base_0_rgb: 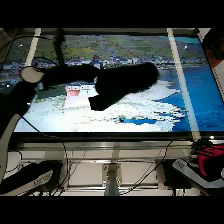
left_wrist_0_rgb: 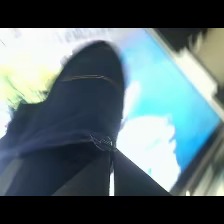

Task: Fold the clothes and pants, and hang the long-sleeved shirts on hangers.

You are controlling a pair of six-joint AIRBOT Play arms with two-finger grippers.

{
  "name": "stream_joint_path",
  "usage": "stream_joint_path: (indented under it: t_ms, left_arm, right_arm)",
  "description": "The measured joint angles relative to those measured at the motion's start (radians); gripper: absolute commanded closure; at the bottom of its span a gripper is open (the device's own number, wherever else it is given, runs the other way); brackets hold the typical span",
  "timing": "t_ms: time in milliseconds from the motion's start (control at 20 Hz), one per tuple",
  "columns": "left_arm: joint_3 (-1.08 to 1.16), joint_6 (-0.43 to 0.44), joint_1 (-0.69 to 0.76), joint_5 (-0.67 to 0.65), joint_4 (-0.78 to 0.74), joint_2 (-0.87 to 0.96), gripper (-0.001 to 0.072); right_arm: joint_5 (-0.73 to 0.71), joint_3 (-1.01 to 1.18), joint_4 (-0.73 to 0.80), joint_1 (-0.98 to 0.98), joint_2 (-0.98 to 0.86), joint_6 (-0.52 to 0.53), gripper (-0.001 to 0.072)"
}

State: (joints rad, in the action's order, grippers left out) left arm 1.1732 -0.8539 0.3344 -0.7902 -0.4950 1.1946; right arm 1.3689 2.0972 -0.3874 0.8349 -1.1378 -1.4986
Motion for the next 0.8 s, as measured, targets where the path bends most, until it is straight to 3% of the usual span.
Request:
stream_joint_path:
  t_ms: [50, 100, 150, 400, 450, 500, 550, 600, 800]
  left_arm:
    - [0.0, 0.0, 0.038, 0.003, -0.021, 0.02, 0.0526]
    - [0.0, 0.0, 0.066, 0.004, -0.034, 0.037, 0.0304]
    - [0.0, -0.001, 0.089, 0.003, -0.046, 0.053, 0.0229]
    - [0.0, -0.002, 0.11, -0.019, -0.09, 0.084, 0.023]
    - [0.0, -0.002, 0.102, -0.02, -0.096, 0.085, 0.0256]
    - [0.0, -0.002, 0.093, -0.021, -0.103, 0.086, 0.0403]
    - [0.0, -0.002, 0.081, -0.022, -0.104, 0.087, 0.0625]
    - [0.0, -0.002, 0.069, -0.023, -0.106, 0.087, 0.0701]
    - [0.0, -0.029, 0.002, -0.033, -0.138, 0.087, 0.0704]
  right_arm:
    - [-0.002, 0.0, 0.0, 0.0, 0.0, 0.0, 0.0687]
    - [-0.003, 0.0, 0.002, 0.0, -0.003, 0.0, 0.0687]
    - [-0.003, 0.0, 0.008, 0.0, -0.005, 0.0, 0.0682]
    - [0.021, -0.001, 0.14, 0.0, -0.019, 0.0, 0.0677]
    - [0.026, -0.001, 0.186, 0.0, -0.023, 0.0, 0.0688]
    - [0.033, -0.001, 0.24, 0.0, -0.028, 0.0, 0.0688]
    - [0.043, -0.001, 0.3, -0.002, -0.035, 0.0, 0.0688]
    - [0.052, -0.002, 0.37, -0.009, -0.045, 0.0, 0.0689]
    - [0.136, -0.057, 0.621, -0.113, -0.106, -0.001, 0.0689]
